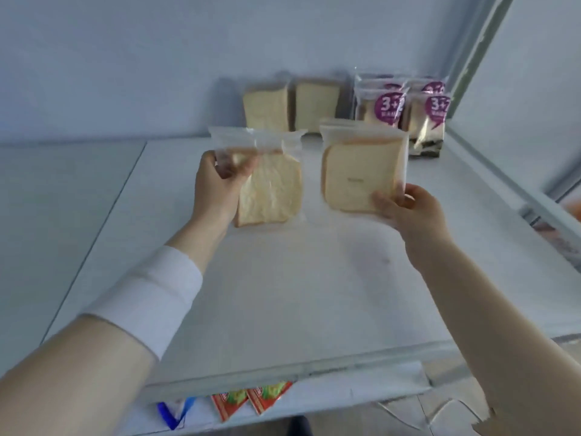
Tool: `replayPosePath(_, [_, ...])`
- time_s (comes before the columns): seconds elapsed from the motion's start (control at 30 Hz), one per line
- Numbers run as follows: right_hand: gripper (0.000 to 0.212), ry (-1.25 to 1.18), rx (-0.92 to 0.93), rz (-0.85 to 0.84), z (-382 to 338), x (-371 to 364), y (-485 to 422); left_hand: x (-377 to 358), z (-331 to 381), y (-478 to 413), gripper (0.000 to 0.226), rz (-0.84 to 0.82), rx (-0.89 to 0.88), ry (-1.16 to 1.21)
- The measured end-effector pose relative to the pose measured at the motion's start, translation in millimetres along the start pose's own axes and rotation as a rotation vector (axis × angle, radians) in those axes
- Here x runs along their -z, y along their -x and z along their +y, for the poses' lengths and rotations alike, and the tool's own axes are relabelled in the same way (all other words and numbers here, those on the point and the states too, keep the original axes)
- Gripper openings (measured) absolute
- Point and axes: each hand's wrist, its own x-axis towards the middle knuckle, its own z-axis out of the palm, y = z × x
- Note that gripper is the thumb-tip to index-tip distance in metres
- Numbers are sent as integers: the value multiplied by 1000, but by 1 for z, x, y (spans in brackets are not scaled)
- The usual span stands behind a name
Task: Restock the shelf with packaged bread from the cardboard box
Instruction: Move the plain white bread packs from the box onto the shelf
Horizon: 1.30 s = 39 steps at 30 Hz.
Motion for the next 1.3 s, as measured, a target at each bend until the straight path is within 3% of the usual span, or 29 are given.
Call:
replayPosePath(0.13, [28,48,61,35,6,-62,-96,-32,-22,-80,25,67,-43,-1])
replayPosePath(0.37, [41,253,167,158,34,-128,-192,-78,-73,-176,22,145,-69,-30])
replayPosePath(0.47, [44,370,188,256,37,-144,-203,-92,-80,-191,21,202,-118,-45])
replayPosePath(0.6, [51,379,211,354,36,-158,-210,-101,-84,-198,39,262,-182,-106])
replayPosePath(0.73, [50,477,181,311,35,-159,-212,-106,-80,-195,48,306,-185,-178])
replayPosePath(0.83, [67,565,159,227,32,-158,-202,-101,-72,-189,62,295,-171,-203])
replayPosePath(0.97, [76,705,277,200,26,-149,-161,-77,-57,-157,70,291,-215,-339])
replayPosePath(1.07, [68,919,364,147,23,-132,-117,-53,-43,-113,59,165,-448,-637])
replayPosePath(1.2, [56,1240,418,119,22,-89,-50,-42,-26,-43,56,-358,-636,-972])
replayPosePath(1.3, [51,1388,297,81,23,-41,1,-53,-6,13,60,-630,-650,-1076])
